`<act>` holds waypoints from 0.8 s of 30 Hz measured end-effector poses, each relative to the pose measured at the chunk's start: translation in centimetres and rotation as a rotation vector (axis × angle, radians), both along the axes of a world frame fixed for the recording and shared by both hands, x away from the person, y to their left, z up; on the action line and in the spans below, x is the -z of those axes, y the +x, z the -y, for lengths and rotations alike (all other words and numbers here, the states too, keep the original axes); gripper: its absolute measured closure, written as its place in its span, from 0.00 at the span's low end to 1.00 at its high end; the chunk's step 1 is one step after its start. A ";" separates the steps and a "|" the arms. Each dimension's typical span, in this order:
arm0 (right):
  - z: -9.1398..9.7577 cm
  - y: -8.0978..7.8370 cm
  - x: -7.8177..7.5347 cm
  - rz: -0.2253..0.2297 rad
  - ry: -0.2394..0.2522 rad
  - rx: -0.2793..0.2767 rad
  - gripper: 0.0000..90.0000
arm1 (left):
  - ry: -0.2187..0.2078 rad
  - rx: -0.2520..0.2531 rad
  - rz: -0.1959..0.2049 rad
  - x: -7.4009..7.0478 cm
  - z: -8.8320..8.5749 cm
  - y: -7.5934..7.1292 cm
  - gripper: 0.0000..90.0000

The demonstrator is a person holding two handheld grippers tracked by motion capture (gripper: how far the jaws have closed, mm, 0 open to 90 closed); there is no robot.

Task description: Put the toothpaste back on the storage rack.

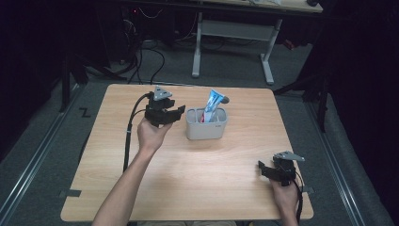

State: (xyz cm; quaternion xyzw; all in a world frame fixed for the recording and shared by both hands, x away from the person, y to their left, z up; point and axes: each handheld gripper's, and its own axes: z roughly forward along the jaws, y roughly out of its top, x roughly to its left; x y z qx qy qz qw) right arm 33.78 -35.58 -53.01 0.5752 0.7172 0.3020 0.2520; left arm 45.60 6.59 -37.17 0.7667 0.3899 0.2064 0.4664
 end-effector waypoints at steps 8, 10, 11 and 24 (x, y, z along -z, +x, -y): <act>0.0 0.0 0.0 -0.001 0.000 0.003 0.34 | 0.003 -0.018 0.011 -0.2 -1.6 -1.1 0.57; 0.0 0.0 0.0 -0.001 0.000 0.003 0.34 | -0.005 -0.028 0.011 -0.1 -2.1 -1.2 0.57; 0.0 0.0 0.0 -0.001 0.000 0.003 0.34 | -0.011 -0.031 0.011 -0.1 -2.3 -1.3 0.57; 0.0 0.0 0.0 0.001 0.001 0.003 0.34 | -0.045 -0.050 0.021 -0.1 -3.5 -2.1 0.57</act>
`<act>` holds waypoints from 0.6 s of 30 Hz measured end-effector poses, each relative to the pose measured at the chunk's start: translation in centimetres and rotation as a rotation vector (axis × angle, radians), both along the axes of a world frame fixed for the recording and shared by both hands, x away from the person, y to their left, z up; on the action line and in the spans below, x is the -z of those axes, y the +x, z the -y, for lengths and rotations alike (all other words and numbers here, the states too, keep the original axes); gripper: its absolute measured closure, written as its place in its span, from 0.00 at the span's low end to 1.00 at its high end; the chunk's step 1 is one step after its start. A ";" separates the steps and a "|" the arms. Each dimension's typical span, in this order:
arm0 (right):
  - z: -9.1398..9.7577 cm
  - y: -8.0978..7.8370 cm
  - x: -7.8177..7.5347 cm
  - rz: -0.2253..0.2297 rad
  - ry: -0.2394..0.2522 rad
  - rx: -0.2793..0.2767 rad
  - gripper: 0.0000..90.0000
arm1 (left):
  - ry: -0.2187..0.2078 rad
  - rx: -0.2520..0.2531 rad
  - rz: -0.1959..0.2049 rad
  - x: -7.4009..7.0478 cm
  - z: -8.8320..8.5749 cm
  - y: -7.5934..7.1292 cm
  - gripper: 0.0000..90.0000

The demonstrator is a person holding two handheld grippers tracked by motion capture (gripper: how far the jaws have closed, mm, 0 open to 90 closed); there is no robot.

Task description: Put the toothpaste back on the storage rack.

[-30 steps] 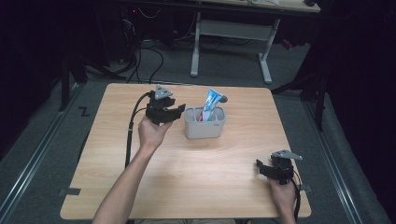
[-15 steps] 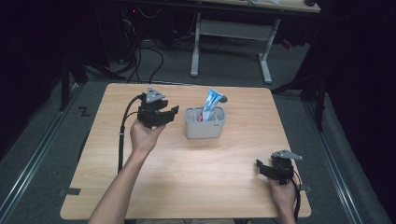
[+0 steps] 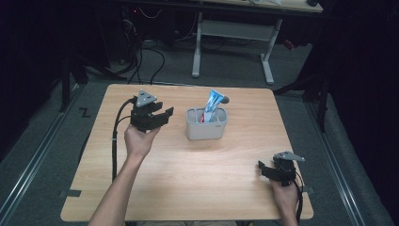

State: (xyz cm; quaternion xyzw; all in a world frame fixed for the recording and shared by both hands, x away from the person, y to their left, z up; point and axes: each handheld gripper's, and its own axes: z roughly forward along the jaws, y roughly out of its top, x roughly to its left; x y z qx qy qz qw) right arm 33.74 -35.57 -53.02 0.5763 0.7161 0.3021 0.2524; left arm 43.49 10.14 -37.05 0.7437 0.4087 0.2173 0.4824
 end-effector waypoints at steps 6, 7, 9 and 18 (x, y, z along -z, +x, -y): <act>0.0 0.0 0.0 -0.001 -0.001 0.000 0.34 | -0.010 -0.012 -0.004 0.3 -0.9 -0.4 0.57; 0.0 0.0 0.0 -0.002 0.000 0.000 0.34 | -0.012 -0.014 -0.007 0.4 -1.0 -0.5 0.57; 0.0 0.0 0.0 0.000 0.000 0.000 0.34 | -0.017 -0.020 -0.004 0.4 -1.3 -0.6 0.57; 0.0 0.0 0.0 0.000 0.001 0.001 0.34 | -0.054 -0.030 -0.014 0.8 -2.5 -1.3 0.57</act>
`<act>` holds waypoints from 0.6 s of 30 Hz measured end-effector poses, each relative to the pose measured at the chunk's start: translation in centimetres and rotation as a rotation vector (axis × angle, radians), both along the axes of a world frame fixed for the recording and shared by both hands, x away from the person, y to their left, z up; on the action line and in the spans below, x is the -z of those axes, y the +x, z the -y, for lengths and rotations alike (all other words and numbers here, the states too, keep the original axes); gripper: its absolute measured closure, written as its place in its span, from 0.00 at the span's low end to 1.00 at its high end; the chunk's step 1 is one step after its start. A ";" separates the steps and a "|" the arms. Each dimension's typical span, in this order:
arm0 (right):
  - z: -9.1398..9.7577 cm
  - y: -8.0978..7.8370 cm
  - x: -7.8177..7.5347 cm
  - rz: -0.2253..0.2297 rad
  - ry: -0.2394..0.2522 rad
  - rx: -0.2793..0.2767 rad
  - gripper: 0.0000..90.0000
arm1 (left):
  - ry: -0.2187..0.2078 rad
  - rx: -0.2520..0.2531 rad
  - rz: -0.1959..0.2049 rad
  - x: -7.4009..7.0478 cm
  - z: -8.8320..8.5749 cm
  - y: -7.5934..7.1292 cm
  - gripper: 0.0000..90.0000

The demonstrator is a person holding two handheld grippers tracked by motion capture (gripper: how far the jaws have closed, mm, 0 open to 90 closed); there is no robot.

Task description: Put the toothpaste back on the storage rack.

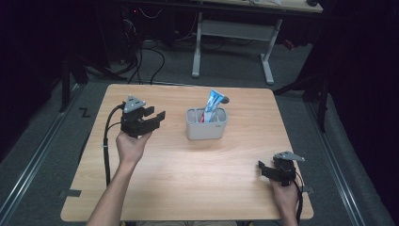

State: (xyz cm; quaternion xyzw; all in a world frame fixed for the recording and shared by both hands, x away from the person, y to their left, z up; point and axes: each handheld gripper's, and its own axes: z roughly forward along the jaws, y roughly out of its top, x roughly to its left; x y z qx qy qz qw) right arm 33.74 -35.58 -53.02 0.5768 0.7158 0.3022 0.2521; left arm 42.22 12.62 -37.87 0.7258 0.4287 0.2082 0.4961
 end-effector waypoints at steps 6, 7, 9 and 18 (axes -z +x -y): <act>0.0 0.0 0.0 0.000 0.000 0.000 0.34 | -0.012 -0.014 -0.008 0.5 -0.8 -0.4 0.57; 0.0 0.0 0.0 0.000 0.000 0.000 0.34 | -0.013 -0.016 -0.008 0.5 -1.0 -0.4 0.57; 0.0 0.0 0.0 0.000 0.000 0.000 0.34 | -0.022 -0.020 -0.007 0.7 -1.3 -0.6 0.57; 0.0 0.0 0.0 0.001 0.001 0.003 0.34 | -0.029 -0.044 -0.013 1.4 -2.7 -1.4 0.57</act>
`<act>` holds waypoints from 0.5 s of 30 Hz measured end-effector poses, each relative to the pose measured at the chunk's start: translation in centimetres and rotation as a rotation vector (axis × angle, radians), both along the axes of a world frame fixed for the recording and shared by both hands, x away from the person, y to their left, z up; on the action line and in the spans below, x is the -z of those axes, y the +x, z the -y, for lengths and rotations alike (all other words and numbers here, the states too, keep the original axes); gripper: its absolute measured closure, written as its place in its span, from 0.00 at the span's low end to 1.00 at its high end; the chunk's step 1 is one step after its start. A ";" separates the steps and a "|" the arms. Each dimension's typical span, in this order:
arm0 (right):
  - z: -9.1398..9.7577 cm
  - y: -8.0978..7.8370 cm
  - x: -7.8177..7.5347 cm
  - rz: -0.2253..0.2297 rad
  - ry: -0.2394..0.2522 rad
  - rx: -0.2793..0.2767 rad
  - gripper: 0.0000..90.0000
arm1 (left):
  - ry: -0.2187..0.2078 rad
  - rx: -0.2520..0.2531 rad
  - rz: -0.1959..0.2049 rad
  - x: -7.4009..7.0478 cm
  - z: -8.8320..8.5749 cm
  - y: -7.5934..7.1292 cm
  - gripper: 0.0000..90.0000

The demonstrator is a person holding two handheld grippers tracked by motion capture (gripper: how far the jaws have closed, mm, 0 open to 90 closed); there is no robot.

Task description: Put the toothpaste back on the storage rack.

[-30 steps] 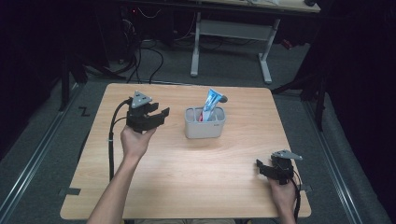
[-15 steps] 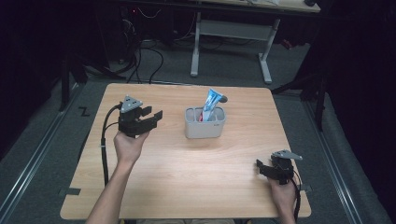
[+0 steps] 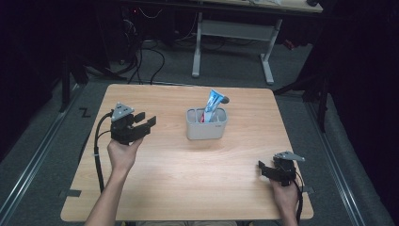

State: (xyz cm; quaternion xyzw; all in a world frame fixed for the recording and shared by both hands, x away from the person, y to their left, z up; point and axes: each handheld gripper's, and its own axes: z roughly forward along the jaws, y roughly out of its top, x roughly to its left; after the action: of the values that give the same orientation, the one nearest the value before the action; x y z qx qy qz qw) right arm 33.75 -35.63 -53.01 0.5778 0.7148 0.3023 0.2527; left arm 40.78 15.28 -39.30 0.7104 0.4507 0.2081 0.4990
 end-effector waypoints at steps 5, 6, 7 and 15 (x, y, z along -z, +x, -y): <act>0.0 0.0 0.0 -0.001 -0.001 0.000 0.34 | 0.001 -0.010 -0.004 0.5 -0.6 -0.4 0.57; 0.0 0.0 0.0 -0.001 -0.001 0.000 0.34 | 0.001 -0.013 -0.006 0.6 -0.7 -0.4 0.57; 0.0 0.0 0.0 -0.001 0.000 -0.001 0.34 | 0.001 -0.016 -0.006 0.7 -0.8 -0.5 0.57; 0.0 0.0 0.0 -0.001 -0.001 0.000 0.34 | -0.001 -0.034 -0.009 1.3 -1.5 -0.9 0.57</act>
State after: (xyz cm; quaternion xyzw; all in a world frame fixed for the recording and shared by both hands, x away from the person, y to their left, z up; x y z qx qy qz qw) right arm 33.74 -35.62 -53.01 0.5778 0.7150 0.3020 0.2526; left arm 39.92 16.75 -40.59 0.7033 0.4650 0.2130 0.4937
